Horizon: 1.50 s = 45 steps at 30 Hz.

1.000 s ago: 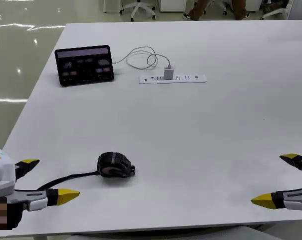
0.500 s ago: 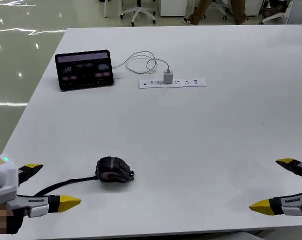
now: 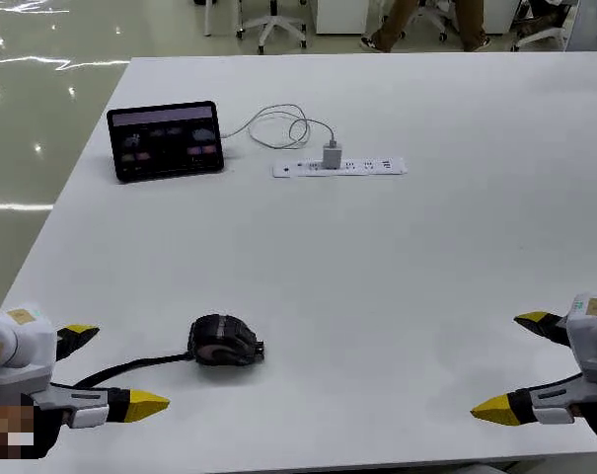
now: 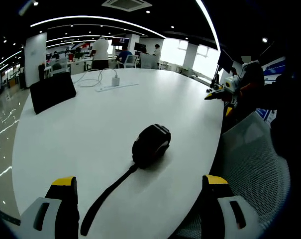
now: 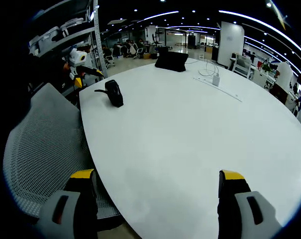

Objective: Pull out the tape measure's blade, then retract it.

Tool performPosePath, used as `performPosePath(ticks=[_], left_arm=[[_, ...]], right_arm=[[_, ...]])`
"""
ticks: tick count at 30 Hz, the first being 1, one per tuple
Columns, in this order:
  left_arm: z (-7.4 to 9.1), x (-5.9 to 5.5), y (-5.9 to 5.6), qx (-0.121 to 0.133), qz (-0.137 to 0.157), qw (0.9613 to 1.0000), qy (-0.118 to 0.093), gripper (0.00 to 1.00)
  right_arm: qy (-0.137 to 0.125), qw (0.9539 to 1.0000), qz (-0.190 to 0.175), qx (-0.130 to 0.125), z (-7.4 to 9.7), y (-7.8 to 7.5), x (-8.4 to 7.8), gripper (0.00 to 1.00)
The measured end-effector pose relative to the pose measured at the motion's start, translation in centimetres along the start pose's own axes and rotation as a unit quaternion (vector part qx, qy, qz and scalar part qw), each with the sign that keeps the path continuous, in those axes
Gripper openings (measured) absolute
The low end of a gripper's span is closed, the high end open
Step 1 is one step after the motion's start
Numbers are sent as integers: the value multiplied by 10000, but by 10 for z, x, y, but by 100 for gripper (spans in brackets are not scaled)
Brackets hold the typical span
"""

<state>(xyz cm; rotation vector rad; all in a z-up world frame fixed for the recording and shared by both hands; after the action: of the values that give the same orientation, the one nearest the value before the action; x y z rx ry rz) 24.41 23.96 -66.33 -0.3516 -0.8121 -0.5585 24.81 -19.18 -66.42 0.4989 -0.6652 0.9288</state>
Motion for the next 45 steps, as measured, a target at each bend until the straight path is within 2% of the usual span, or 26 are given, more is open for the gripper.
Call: performPosePath(ticks=[3, 7, 10, 15, 19, 21, 23, 25, 28, 29, 30, 33, 35, 37, 39, 41, 43, 45], left_arm=[[-8, 5, 0, -97, -211, 9997, 1, 100], [-19, 13, 1, -229, -465, 9987, -27, 100], [-28, 15, 3, -326, -824, 9961, 55, 100], [-41, 23, 5, -440, -1093, 9928, 197, 100], [-51, 32, -1, -620, -1444, 9871, 292, 99], [-56, 36, -3, -634, -1653, 9838, 283, 98], [-60, 38, -8, -787, -1718, 9811, 418, 91], [-67, 42, -9, -792, -2039, 9747, 453, 87], [-76, 42, -15, -997, -2228, 9678, 619, 82], [-79, 41, -16, -1073, -2399, 9622, 715, 76], [-81, 41, -17, -1104, -2454, 9599, 781, 73], [-89, 44, -24, -1198, -2517, 9571, 792, 67], [-94, 43, -29, -1365, -2638, 9503, 931, 57], [-98, 42, -33, -1428, -2743, 9460, 970, 54], [-101, 39, -36, -1502, -2893, 9393, 1074, 51], [-102, 37, -38, -1580, -2946, 9355, 1141, 44], [-103, 34, -40, -1698, -3107, 9272, 1218, 37], [-103, 31, -43, -1755, -3109, 9252, 1286, 33]], right_arm=[[-126, 9997, 229, 32, -11, 2, 10, 100], [-115, 9994, 316, 116, -26, 6, 20, 100], [-114, 9988, 411, 221, -38, 7, 28, 100], [-127, 9976, 579, 366, -57, 10, 43, 100], [-118, 9958, 768, 475, -74, 15, 56, 100], [-110, 9951, 811, 561, -81, 18, 61, 100], [-158, 9936, 920, 639, -90, 18, 68, 100], [-163, 9923, 994, 723, -99, 23, 76, 99], [-112, 9891, 1173, 887, -113, 30, 85, 98], [-104, 9879, 1222, 952, -118, 33, 89, 97], [-95, 9870, 1259, 999, -122, 35, 91, 96], [-94, 9832, 1402, 1169, -135, 44, 102, 92], [-71, 9802, 1519, 1269, -145, 50, 109, 90], [-40, 9778, 1591, 1365, -155, 55, 115, 87], [-43, 9749, 1651, 1491, -164, 62, 122, 82], [-29, 9726, 1719, 1564, -173, 67, 126, 77], [26, 9701, 1772, 1659, -183, 73, 129, 73], [106, 9679, 1830, 1718, -193, 76, 130, 69]])
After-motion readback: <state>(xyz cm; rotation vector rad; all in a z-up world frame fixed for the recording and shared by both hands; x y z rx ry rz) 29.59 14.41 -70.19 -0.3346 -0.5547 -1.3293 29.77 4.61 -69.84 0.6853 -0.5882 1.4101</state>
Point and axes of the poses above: the centre of the closed fingertips' face, and the gripper's own axes: z roughly backward along the fingers, y roughly to its left, x roughly out of its top, the point moved 2 cm from there along z, roughly backward along the fingers, and after that the axes turned 6 degrees about x, right-handed, at the moved point
